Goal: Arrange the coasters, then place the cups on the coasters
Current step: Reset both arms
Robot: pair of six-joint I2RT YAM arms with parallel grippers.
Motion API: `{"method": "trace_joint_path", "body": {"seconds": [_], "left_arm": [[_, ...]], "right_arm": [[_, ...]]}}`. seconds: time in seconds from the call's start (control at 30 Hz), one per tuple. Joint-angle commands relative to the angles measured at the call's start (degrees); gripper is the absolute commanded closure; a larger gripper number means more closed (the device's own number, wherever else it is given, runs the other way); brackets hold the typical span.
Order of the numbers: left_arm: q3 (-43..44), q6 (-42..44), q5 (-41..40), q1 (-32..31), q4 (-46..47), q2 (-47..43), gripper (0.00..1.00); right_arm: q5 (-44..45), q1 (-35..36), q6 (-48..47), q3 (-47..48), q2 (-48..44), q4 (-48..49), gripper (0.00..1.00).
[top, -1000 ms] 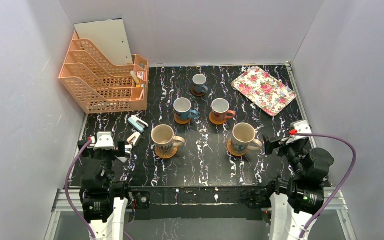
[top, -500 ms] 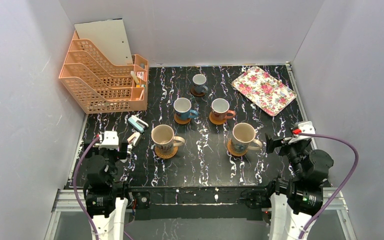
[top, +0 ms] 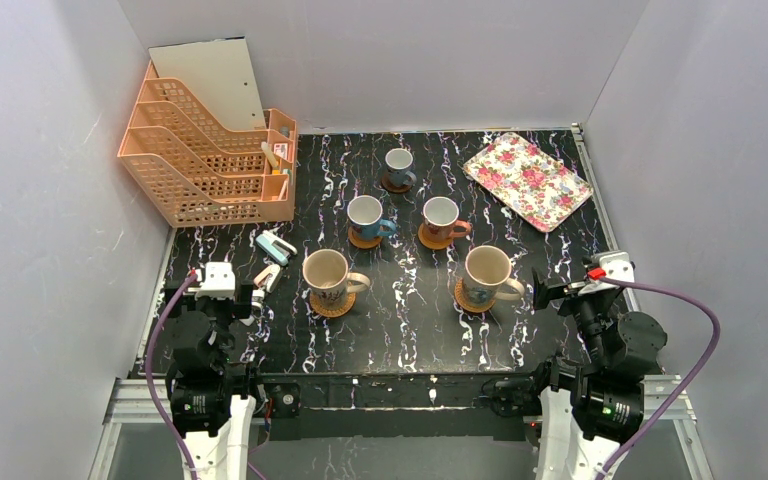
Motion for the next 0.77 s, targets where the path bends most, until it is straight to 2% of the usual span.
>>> {"method": "trace_joint_path", "body": {"seconds": [0.0,0.73], "left_arm": [[0.3,-0.5,-1.9,0.2,0.5,0.0,0.02],[0.3,-0.4,-1.5,0.1,0.5,-0.1,0.02]], "right_arm": [[0.9,-0.1,0.4,-0.1,-0.6,2.4,0.02],[3.2,0.0,1.7,0.7,0.7,2.4,0.02]]}}
